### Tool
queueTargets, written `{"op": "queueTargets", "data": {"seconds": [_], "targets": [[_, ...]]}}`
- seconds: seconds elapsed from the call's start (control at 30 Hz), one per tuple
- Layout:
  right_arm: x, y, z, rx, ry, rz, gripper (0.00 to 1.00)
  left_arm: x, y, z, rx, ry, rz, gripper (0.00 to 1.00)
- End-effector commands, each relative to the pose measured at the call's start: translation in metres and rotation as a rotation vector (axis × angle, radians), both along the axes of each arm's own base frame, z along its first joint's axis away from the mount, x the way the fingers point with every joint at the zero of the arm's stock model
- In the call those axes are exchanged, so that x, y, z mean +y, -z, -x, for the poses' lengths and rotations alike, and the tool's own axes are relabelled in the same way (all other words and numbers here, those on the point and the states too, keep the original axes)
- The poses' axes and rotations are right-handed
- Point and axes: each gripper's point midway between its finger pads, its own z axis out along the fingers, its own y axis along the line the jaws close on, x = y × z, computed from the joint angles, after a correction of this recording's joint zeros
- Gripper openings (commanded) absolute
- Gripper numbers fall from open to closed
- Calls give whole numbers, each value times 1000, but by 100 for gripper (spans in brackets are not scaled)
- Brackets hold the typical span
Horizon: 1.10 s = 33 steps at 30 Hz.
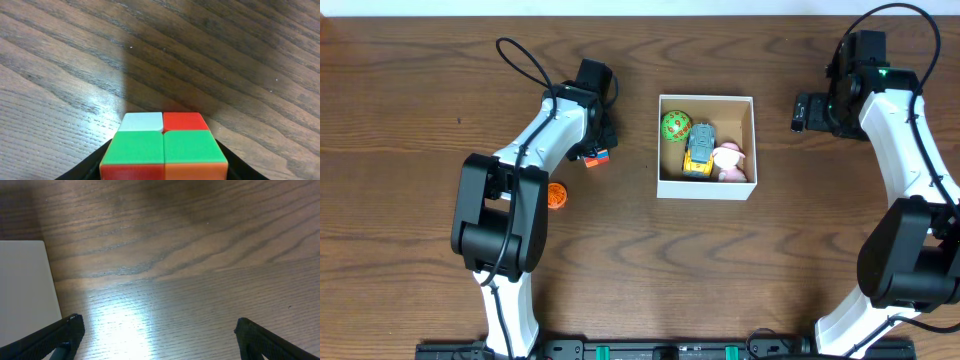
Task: Pack container
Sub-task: 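Carry the cube right over the white box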
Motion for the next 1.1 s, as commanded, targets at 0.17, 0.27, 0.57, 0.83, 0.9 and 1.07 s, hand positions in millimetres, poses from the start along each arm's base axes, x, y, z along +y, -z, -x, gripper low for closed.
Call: {"op": "queueTargets", "data": {"seconds": [0.17,0.27,0.57,0.83,0.9,1.07], "targets": [[1,-5,1,-11,-13,11,99,2,4,3,14,-10,-4,51],[1,-5,1,-11,-13,11,99,2,4,3,14,-10,-4,51],[1,-5,1,-11,-13,11,99,1,-25,-4,-55,31,6,51],[1,-5,1,-11,-13,11,99,-4,-92,-9,-202,88,30,51],[1,-5,1,-11,-13,11,99,-9,-108,-8,-238,99,41,51],[1,-5,1,-11,-13,11,99,-43,-151,1,-356,263,49,51]]}}
